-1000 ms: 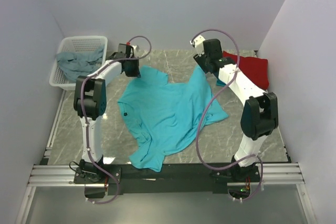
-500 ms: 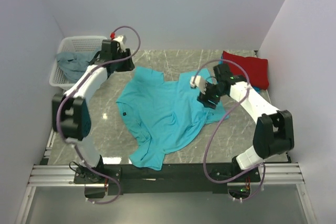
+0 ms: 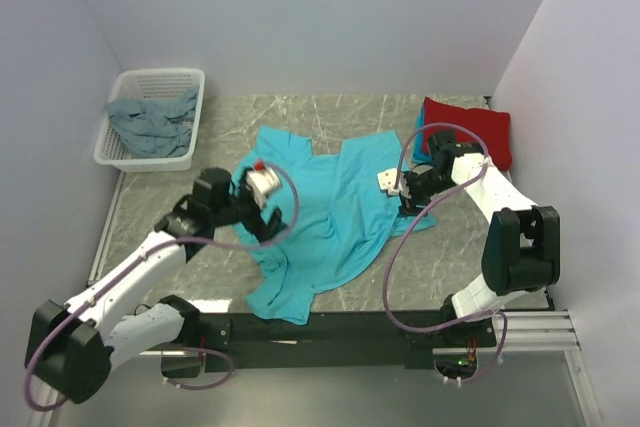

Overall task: Fold and stack the t-shirts
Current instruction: Flatten the tshirt out

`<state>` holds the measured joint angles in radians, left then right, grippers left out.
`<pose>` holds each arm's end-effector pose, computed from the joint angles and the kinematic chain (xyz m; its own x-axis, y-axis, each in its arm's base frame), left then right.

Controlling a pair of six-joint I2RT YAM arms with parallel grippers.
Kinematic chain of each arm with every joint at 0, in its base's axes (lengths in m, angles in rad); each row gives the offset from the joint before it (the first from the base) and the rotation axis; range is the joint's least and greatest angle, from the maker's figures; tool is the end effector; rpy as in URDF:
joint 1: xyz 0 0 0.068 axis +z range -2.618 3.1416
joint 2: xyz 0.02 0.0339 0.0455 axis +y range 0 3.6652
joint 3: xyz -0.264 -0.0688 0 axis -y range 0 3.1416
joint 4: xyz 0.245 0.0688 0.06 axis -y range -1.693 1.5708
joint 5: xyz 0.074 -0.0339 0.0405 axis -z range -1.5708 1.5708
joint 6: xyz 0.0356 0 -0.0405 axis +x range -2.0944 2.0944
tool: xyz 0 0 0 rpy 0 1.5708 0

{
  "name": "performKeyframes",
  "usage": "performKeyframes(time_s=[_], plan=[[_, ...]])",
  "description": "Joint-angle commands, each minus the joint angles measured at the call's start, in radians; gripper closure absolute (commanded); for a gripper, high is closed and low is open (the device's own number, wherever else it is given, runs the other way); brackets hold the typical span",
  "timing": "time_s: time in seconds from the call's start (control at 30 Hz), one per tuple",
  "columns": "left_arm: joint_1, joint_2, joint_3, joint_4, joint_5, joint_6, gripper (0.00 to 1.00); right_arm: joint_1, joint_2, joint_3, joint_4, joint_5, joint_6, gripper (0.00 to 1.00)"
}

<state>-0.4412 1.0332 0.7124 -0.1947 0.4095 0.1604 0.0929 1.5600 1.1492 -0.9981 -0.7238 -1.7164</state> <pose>0.2010 -0.1106 0.2674 -0.3275 0.3167 -0.8902 0.7671 0.6392 -0.0548 0.2786 0.0496 0.2353 0.3165 -0.7151 -0.6233 -0.9468 -0.1974 -0.2543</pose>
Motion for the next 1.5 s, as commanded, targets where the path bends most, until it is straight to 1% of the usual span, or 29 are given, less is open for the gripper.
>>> performKeyframes(time_s=[0.0, 0.03, 0.07, 0.1, 0.17, 0.2, 0.23, 0.3, 0.33, 0.4, 0.47, 0.53, 0.63, 0.77, 0.87, 0.9, 0.97, 1.0, 1.03, 1.07, 1.1, 1.17, 1.2, 1.23, 1.3, 1.33, 1.4, 1.43, 1.47], plan=[[-0.153, -0.080, -0.100, 0.038, 0.164, 0.247, 0.01, 0.004, -0.009, -0.055, 0.035, -0.045, -0.060, 0.32], [-0.189, -0.078, -0.111, 0.019, 0.094, 0.286, 0.01, 0.004, -0.009, -0.075, 0.047, -0.043, -0.064, 0.33], [-0.227, -0.071, -0.119, 0.009, 0.094, 0.300, 0.00, 0.004, -0.009, -0.081, 0.044, -0.042, -0.065, 0.33], [-0.314, -0.052, -0.119, -0.005, 0.010, 0.310, 0.01, 0.004, -0.008, -0.086, 0.038, -0.042, -0.072, 0.33], [-0.373, -0.019, -0.108, -0.028, -0.015, 0.304, 0.07, 0.002, -0.011, -0.104, 0.035, -0.028, -0.077, 0.34], [-0.420, 0.023, -0.091, -0.034, -0.029, 0.300, 0.12, 0.004, -0.017, -0.112, 0.041, -0.019, -0.077, 0.34], [-0.448, 0.048, -0.084, -0.035, -0.053, 0.289, 0.24, 0.004, -0.017, -0.121, 0.056, -0.011, -0.074, 0.34], [-0.532, 0.126, -0.074, -0.038, -0.109, 0.286, 0.30, 0.004, -0.011, -0.121, 0.059, -0.006, -0.075, 0.34], [-0.553, 0.151, -0.071, -0.038, -0.154, 0.289, 0.31, 0.004, -0.006, -0.118, 0.055, -0.008, -0.075, 0.34], [-0.583, 0.215, -0.065, -0.038, -0.173, 0.289, 0.31, 0.007, 0.009, -0.117, 0.053, -0.003, -0.081, 0.34], [-0.596, 0.238, -0.065, -0.038, -0.184, 0.294, 0.30, 0.022, 0.020, -0.124, 0.085, 0.018, -0.057, 0.35], [-0.611, 0.251, -0.071, -0.038, -0.201, 0.294, 0.28, 0.033, 0.028, -0.132, 0.128, 0.061, -0.040, 0.35], [-0.626, 0.248, -0.086, -0.038, -0.204, 0.294, 0.28, 0.054, 0.049, -0.122, 0.168, 0.105, 0.000, 0.35], [-0.640, 0.264, -0.090, -0.055, -0.204, 0.289, 0.30, 0.087, 0.107, -0.094, 0.177, 0.167, 0.032, 0.38], [-0.642, 0.289, -0.094, -0.051, -0.189, 0.289, 0.36, 0.102, 0.127, -0.077, 0.164, 0.193, 0.038, 0.45], [-0.643, 0.303, -0.096, -0.048, -0.193, 0.286, 0.44, 0.103, 0.129, -0.075, 0.161, 0.193, 0.038, 0.47], [-0.643, 0.324, -0.091, -0.045, -0.192, 0.288, 0.53, 0.102, 0.127, -0.075, 0.150, 0.196, 0.040, 0.57], [-0.642, 0.332, -0.091, -0.045, -0.192, 0.289, 0.62, 0.102, 0.127, -0.077, 0.148, 0.198, 0.040, 0.62], [-0.643, 0.340, -0.091, -0.045, -0.190, 0.292, 0.65, 0.103, 0.126, -0.080, 0.147, 0.198, 0.041, 0.71], [-0.643, 0.350, -0.088, -0.046, -0.187, 0.295, 0.68, 0.102, 0.123, -0.082, 0.145, 0.198, 0.043, 0.75], [-0.643, 0.356, -0.087, -0.049, -0.183, 0.294, 0.80, 0.102, 0.123, -0.083, 0.147, 0.196, 0.047, 0.83], [-0.643, 0.360, -0.083, -0.057, -0.187, 0.294, 0.99, 0.102, 0.118, -0.082, 0.150, 0.192, 0.070, 0.92], [-0.643, 0.355, -0.085, -0.061, -0.192, 0.294, 1.00, 0.102, 0.117, -0.075, 0.156, 0.190, 0.083, 0.98], [-0.643, 0.347, -0.087, -0.063, -0.201, 0.294, 1.00, 0.102, 0.114, -0.071, 0.162, 0.189, 0.121, 1.00], [-0.642, 0.305, -0.093, -0.064, -0.231, 0.297, 1.00, 0.103, 0.109, -0.043, 0.180, 0.181, 0.171, 1.00], [-0.640, 0.285, -0.096, -0.061, -0.295, 0.300, 1.00, 0.102, 0.106, -0.028, 0.191, 0.178, 0.249, 1.00], [-0.610, 0.203, -0.103, -0.051, -0.380, 0.318, 1.00, 0.102, 0.106, 0.018, 0.205, 0.176, 0.334, 1.00], [-0.590, 0.173, -0.106, -0.039, -0.406, 0.332, 1.00, 0.105, 0.109, 0.083, 0.223, 0.182, 0.383, 1.00], [-0.518, 0.115, -0.102, -0.026, -0.493, 0.349, 1.00, 0.108, 0.121, 0.128, 0.234, 0.190, 0.494, 1.00]])
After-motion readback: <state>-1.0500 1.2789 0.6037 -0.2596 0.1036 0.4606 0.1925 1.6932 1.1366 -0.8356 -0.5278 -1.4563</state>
